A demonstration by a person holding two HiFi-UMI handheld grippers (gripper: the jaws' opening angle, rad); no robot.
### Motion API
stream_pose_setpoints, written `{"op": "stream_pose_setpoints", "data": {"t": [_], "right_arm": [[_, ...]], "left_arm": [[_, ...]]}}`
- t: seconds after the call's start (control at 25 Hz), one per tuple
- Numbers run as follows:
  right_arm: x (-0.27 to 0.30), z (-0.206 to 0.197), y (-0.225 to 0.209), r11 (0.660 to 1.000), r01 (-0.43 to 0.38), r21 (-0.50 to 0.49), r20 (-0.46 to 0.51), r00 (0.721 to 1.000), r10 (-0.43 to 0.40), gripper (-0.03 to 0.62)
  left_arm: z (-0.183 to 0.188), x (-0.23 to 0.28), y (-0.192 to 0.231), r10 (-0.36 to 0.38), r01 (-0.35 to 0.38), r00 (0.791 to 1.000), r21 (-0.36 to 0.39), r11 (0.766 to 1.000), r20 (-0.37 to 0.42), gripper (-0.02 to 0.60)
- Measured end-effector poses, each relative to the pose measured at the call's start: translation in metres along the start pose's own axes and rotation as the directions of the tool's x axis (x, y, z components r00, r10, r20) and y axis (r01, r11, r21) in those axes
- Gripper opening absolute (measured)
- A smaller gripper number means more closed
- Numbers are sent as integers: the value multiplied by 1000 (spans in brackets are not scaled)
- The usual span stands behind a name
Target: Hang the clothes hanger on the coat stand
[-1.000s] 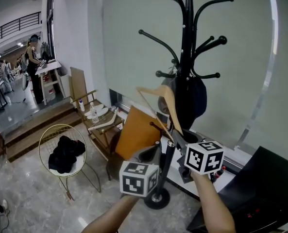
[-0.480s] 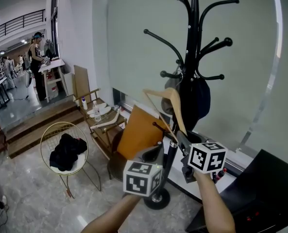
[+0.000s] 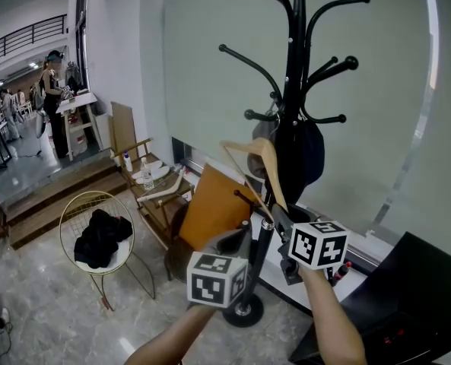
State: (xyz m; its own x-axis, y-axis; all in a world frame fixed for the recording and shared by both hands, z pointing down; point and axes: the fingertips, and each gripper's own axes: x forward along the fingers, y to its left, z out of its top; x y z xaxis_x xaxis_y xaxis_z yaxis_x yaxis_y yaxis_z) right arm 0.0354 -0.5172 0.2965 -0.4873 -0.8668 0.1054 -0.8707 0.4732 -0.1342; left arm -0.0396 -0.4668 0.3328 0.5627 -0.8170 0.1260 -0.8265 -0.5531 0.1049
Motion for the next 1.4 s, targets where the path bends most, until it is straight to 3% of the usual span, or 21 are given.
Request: {"op": "stream_pose_setpoints", "data": {"t": [0.96, 1.4], "right_arm": [[2, -11, -3, 999, 22, -35, -5, 1000, -22, 55], [-12, -1, 5, 996, 24, -92, 55, 998, -19, 67]], "left_arm": [[-8, -2, 1, 6, -6, 1000, -6, 1000, -16, 3], [-11, -7, -5, 1, -1, 1000, -6, 1000, -23, 4]]}}
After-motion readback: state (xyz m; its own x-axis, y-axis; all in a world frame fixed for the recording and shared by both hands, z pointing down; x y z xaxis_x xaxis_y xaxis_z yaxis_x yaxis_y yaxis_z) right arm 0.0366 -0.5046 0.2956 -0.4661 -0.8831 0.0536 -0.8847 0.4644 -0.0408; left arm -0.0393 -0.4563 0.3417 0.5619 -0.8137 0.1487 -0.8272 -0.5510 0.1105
